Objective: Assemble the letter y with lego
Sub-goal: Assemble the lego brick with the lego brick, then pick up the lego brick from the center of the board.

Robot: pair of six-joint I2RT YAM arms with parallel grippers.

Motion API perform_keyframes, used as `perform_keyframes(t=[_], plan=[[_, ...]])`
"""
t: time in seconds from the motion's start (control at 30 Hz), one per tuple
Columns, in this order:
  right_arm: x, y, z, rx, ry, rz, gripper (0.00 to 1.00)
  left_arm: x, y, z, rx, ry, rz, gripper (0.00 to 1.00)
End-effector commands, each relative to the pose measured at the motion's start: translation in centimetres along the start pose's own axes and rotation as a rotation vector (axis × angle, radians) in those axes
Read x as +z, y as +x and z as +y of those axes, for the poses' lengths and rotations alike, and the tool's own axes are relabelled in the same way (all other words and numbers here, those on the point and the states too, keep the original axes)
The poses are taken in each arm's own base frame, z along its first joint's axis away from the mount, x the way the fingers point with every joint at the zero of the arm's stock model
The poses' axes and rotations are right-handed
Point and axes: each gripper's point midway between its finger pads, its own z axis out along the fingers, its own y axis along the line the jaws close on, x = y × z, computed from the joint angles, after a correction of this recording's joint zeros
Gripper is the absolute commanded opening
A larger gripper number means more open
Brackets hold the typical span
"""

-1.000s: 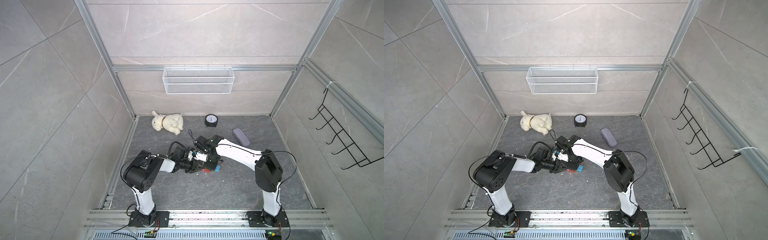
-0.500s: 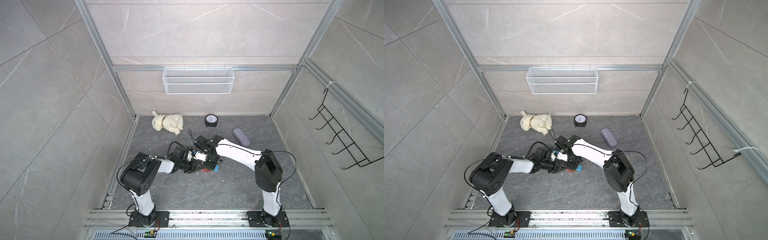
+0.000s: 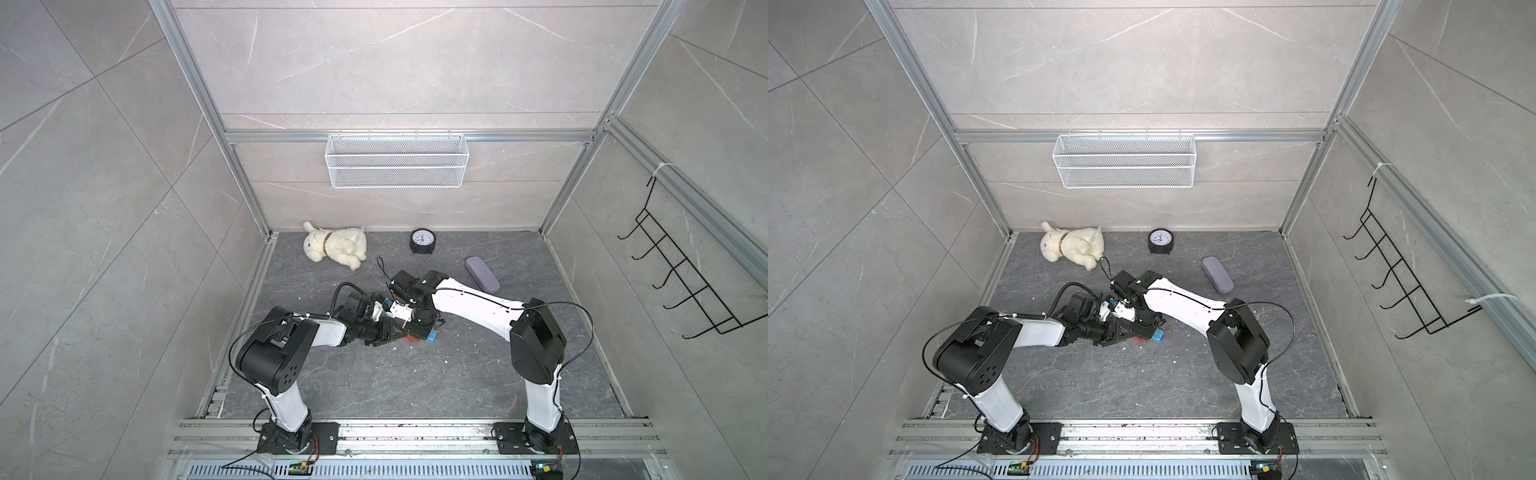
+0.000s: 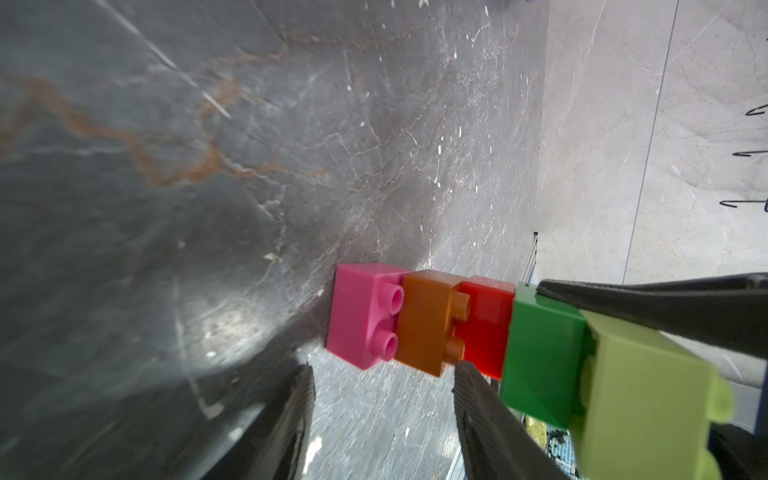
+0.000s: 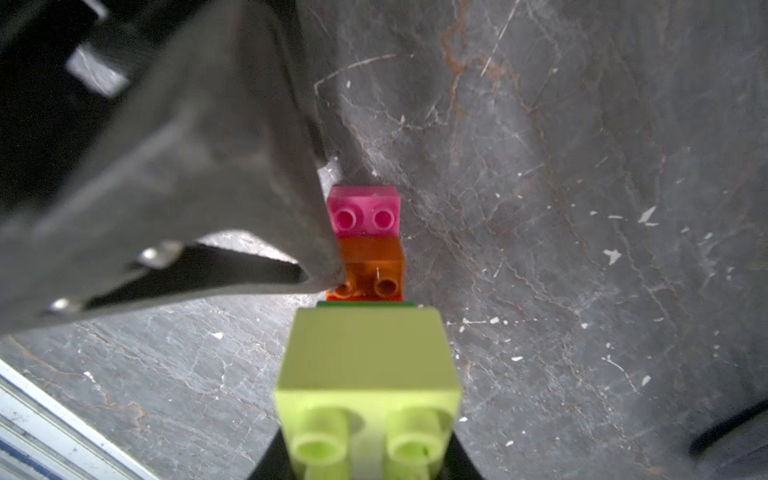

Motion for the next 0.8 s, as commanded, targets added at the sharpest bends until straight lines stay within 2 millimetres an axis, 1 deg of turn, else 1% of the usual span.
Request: perform_keyframes(t=[0.0,0.27,0.4,0.47,0.6,0.7,0.77], plan=[[0.9,0.0,-0.5,0.030,0.006,-0.012,0.29,-0.9,0.2,1.3,-0.027,-0.047,-0.014,0.60],[-0.1,-0.6,-0.6,0.063,-0.023,-0.066,0.29,-2.6,-1.4,0.7,-0.005,-0.022,-0.066,0.63],[-1.1,-1.1,-0.5,0.090,-0.049,-0.111,0.29,-4.1,-2.9,0.2,0.031,-0.020,-0.108,0.65],[-1.8,-1.4,-0.4,0.105,-0.065,-0.136,0.29,-5.0,-3.8,0.1,0.049,-0.021,-0.133,0.66],[-3.0,-1.8,-0.1,0.147,-0.107,-0.198,0.29,-7.8,-6.2,0.0,0.133,-0.065,-0.188,0.67],[-3.9,-2.0,0.4,0.183,-0.150,-0.245,0.29,-10.2,-7.9,-1.2,0.276,-0.102,-0.217,0.69],[-4.6,-2.1,0.7,0.212,-0.181,-0.278,0.29,-11.7,-8.5,-2.1,0.390,-0.131,-0.227,0.70]])
